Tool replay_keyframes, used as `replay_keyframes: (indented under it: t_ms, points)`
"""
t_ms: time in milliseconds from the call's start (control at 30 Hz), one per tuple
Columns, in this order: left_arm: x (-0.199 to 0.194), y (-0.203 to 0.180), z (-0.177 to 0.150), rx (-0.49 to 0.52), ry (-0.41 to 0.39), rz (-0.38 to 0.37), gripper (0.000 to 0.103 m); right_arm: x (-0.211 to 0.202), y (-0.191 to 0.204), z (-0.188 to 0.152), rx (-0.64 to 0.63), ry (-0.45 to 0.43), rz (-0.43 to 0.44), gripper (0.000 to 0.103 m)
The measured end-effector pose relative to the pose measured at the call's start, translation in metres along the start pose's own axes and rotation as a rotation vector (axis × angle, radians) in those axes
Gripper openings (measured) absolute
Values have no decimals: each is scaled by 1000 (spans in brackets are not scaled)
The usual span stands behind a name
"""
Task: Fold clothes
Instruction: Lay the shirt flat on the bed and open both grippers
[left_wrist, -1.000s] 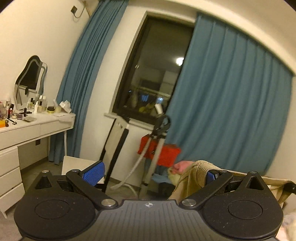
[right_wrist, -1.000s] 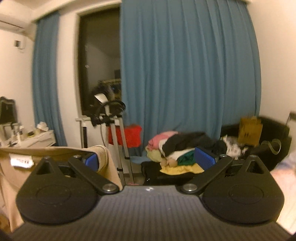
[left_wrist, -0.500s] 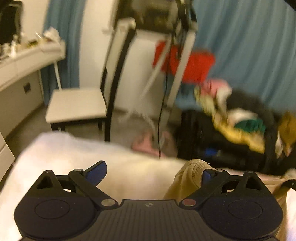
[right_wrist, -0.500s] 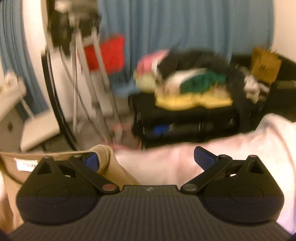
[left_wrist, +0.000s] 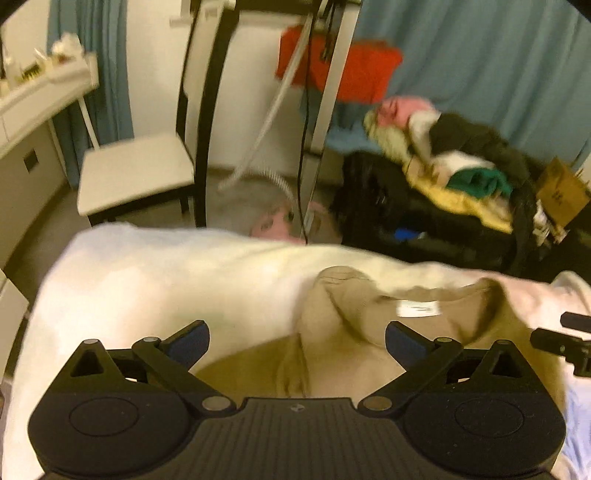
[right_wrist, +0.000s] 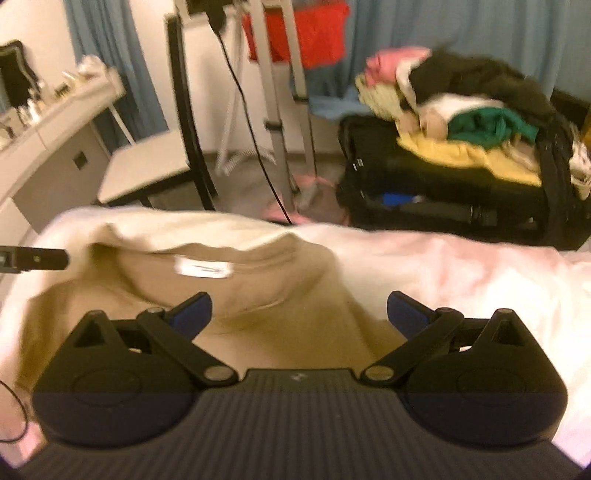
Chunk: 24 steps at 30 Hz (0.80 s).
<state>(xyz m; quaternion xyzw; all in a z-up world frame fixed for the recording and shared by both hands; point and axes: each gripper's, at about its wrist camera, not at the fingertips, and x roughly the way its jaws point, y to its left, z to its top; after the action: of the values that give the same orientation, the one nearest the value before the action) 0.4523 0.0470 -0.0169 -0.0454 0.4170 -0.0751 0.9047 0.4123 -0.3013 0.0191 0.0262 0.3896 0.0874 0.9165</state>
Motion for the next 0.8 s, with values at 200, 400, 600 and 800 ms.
replay_keyframes:
  t_ms: [200,400,600,800]
  points:
    - [-113,-28,-55,-18,-170,-33,103,-111,36,-41,15,-208,11,103]
    - [-220,-49,-143,-8,-326,-14,103,-220,54,-110,101,-355,109,103]
    - [-292,-51,-230,-22,-418,-6,103,-295,71,-183,53,-446,63,74]
    - [-318,-34,-284,-103,-428,-14,103,-332,70,-241,112,-570,107,78]
